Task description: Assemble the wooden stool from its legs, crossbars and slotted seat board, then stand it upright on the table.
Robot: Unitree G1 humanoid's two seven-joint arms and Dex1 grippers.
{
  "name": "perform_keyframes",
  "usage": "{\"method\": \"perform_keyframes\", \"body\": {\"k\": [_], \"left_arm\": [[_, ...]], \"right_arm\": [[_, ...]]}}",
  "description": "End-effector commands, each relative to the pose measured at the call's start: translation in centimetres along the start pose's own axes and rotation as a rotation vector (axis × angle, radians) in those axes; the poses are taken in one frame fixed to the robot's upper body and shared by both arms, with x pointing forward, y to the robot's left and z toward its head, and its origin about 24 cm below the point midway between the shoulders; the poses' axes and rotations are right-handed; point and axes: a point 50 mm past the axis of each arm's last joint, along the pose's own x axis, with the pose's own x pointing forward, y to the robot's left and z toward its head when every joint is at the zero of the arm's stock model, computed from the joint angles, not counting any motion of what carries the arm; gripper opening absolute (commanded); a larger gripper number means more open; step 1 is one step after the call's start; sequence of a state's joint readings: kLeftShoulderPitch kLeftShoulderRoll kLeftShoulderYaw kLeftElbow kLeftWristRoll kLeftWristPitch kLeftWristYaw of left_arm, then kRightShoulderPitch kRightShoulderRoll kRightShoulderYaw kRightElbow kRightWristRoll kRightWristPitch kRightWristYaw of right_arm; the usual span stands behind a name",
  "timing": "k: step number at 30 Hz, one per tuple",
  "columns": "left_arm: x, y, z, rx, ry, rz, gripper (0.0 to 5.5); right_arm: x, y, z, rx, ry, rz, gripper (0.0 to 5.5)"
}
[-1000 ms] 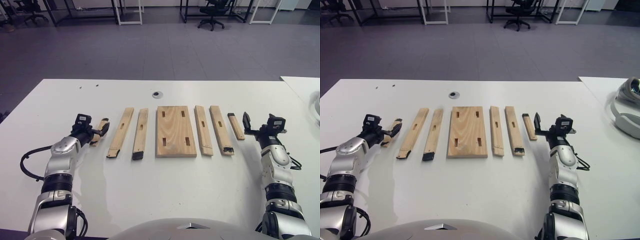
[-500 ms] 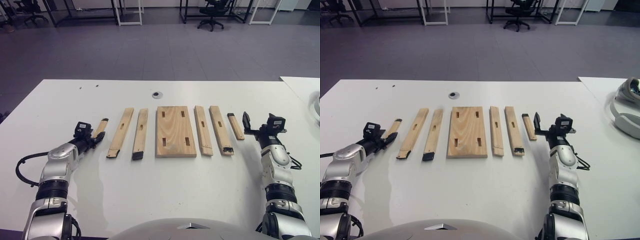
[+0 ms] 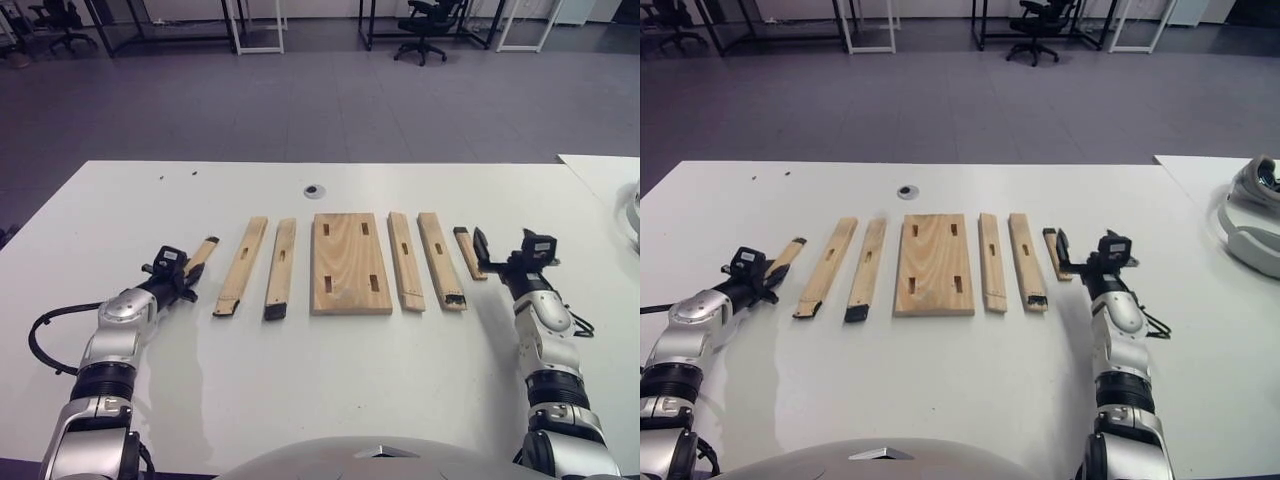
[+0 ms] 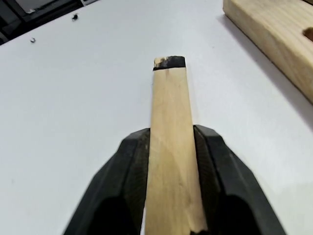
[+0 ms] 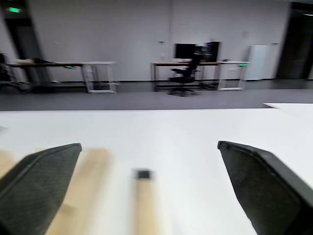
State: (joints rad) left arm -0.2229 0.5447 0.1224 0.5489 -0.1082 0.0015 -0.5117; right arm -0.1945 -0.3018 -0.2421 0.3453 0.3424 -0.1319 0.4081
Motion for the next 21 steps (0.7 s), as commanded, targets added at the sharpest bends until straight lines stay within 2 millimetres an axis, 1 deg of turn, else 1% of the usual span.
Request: {"method": "perform_keyframes", "body": {"k": [1,3,4,6,7,9,11,12,14,18,20,21], "left_arm": [[2.6,-3.1,7.7,0.062,-0.327,-0.123,1.29],[3.5,-6.0,11.2,0.093,-0.45,-0.206,1.29],[3.6,-7.3,12.7,0.099,-0.507,-0.24,1.29],[3.4,-10.4,16.1,0.115,-0.65,-0.312,1.29],[3.2,-11.6,17.4,0.115,-0.711,-0.337,1.29],[2.6,-13.5,19.0,0.134,-0.791,-0.368,1.29],[2.1,-14.7,19.8,0.208,-0.832,-0.382,1.29],[1.8,-15.2,20.1,0.242,-0.853,-0.395,1.29],[1.4,-15.4,20.3,0.274,-0.875,-0.415,1.29],[1.2,-15.7,20.1,0.331,-0.862,-0.459,1.29],[1.2,-15.9,20.2,0.345,-0.866,-0.473,1.29],[1.3,-16.0,20.2,0.348,-0.864,-0.475,1.29]], "right_arm": [[2.1,4.4,4.6,0.183,-0.154,0.205,5.2],[3.1,6.8,7.1,0.344,-0.237,0.292,5.2],[3.5,7.8,8.0,0.421,-0.259,0.324,5.2],[4.3,10.0,9.1,0.577,-0.28,0.385,5.2],[4.7,10.9,9.4,0.629,-0.279,0.407,5.2],[5.1,12.6,9.7,0.666,-0.262,0.45,5.2],[5.3,14.3,9.5,0.657,-0.224,0.497,5.2],[5.2,14.8,9.3,0.662,-0.211,0.506,5.2],[5.2,14.8,9.3,0.705,-0.214,0.496,5.2],[4.8,14.6,10.5,0.767,-0.254,0.53,4.43],[4.8,14.5,10.7,0.793,-0.253,0.548,3.99],[4.7,14.4,10.8,0.816,-0.251,0.558,3.85]]}}
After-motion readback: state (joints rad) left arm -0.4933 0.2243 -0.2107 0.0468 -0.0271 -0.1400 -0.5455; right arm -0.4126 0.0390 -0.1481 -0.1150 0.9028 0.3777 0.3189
